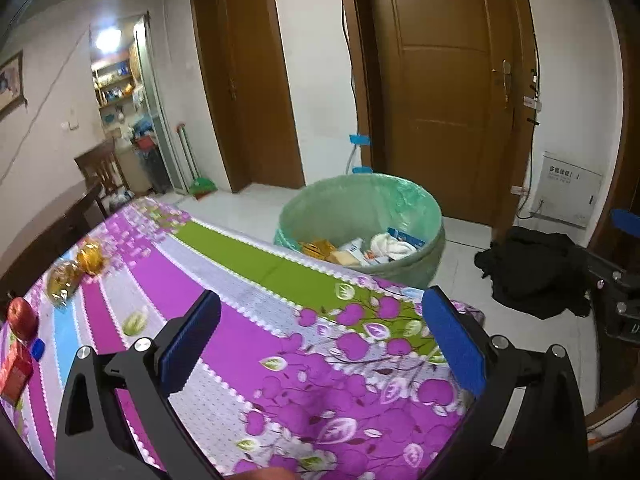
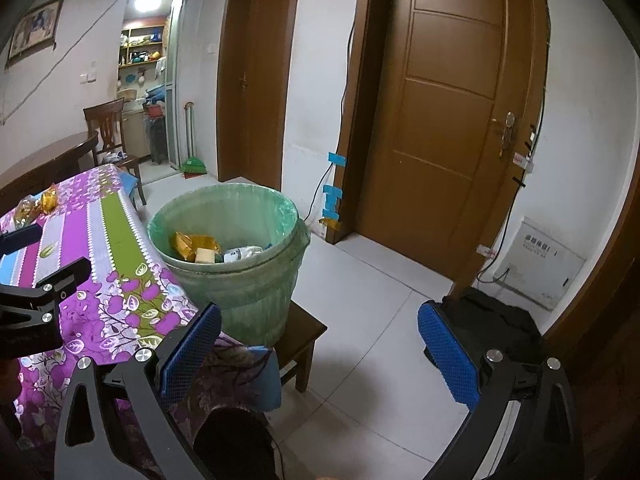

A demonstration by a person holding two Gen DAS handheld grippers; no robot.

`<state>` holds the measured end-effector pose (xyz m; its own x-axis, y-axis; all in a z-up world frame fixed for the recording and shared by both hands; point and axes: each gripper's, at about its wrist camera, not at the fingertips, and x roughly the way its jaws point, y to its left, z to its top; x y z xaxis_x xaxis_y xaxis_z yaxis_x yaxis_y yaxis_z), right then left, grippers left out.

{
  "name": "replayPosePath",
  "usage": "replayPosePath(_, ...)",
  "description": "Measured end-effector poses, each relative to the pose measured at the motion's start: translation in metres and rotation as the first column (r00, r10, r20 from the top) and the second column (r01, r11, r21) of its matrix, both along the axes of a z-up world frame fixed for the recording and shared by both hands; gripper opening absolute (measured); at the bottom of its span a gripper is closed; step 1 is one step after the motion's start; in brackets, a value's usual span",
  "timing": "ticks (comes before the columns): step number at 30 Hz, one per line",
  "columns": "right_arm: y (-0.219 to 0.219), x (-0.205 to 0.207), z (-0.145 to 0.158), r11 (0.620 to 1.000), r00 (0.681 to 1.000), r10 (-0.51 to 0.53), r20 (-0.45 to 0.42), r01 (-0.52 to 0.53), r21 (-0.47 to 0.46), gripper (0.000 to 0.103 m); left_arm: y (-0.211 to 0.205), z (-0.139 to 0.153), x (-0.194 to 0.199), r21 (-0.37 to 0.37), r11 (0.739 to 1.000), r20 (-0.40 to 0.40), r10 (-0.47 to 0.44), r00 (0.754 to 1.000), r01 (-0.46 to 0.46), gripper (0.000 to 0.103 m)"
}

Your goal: Collect trash

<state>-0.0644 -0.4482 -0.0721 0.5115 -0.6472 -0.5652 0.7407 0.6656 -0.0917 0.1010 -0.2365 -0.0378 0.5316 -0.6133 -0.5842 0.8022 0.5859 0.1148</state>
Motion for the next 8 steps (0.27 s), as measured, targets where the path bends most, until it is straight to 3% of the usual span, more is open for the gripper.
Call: replayPosePath(8, -0.018, -0.010, 0.000, 1.000, 1.000, -0.021, 0.014, 0.021, -0.004, 0.098, -0.011, -0.001, -0.002, 0.014, 1.000, -0.018, 0.009, 1.000, -0.009, 0.097)
